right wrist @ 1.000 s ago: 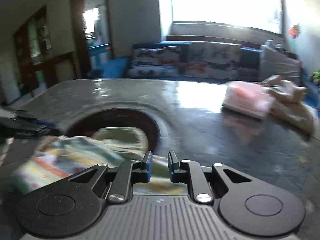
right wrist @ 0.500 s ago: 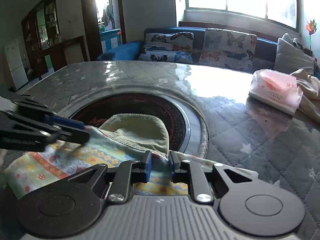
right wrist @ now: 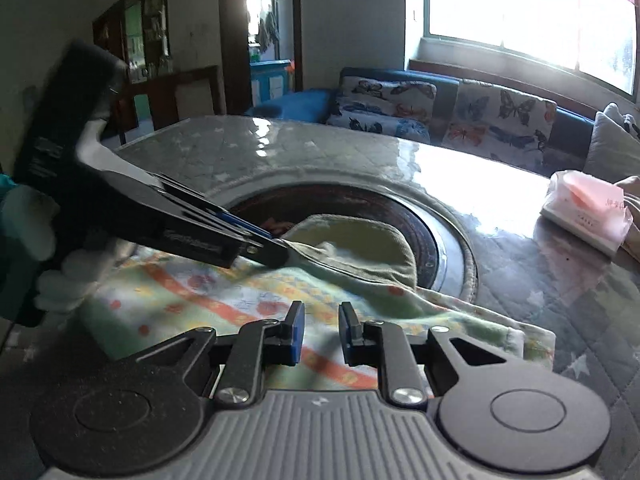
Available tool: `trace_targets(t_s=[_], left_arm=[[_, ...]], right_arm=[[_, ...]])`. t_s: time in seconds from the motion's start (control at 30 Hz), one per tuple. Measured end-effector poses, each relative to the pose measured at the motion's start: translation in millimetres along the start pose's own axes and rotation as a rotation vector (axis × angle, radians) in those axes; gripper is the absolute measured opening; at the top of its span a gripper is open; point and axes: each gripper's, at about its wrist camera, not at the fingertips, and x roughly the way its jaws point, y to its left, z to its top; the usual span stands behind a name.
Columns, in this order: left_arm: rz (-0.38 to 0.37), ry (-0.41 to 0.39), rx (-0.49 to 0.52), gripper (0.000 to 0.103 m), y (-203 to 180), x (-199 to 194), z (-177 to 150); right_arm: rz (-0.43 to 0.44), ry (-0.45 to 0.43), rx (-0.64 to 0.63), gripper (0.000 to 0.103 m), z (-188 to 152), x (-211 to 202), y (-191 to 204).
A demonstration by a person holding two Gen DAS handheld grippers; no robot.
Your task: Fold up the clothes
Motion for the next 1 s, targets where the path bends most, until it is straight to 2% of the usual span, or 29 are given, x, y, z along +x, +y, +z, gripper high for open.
trace_targets(t_s=[0.1, 0.27, 0.47, 0.7, 1.0], left_arm=[[0.016, -0.012, -0.007, 0.024, -4.2, -7.9, 0.1], [-0.007, -0.055, 0.022, 0.023, -19.6, -38.8, -10.6], [-0.041, -0.071, 0.052, 0.022, -42.6, -67.0, -41.0], [-0.037, -0.074, 0.024, 0.022, -51.7, -77.6, -67.2], [-0.020, -0.098, -0.027, 0.024, -44.8, -85.0, -81.7]], right_arm=[[0.012, 0.004, -0.028, 0.018, -3.9, -3.6, 9.6], [0.024, -0.010, -0.057, 0.018, -8.0, -14.3, 19.5], [0.041, -0.017, -0.082, 0.018, -16.6, -26.9, 32.9], [0.042, -0.022, -0.110, 0.018, -26.7, -33.6, 46.3], [0.033, -0.024, -0.088, 0.019, -37.2, -42.5, 45.1]])
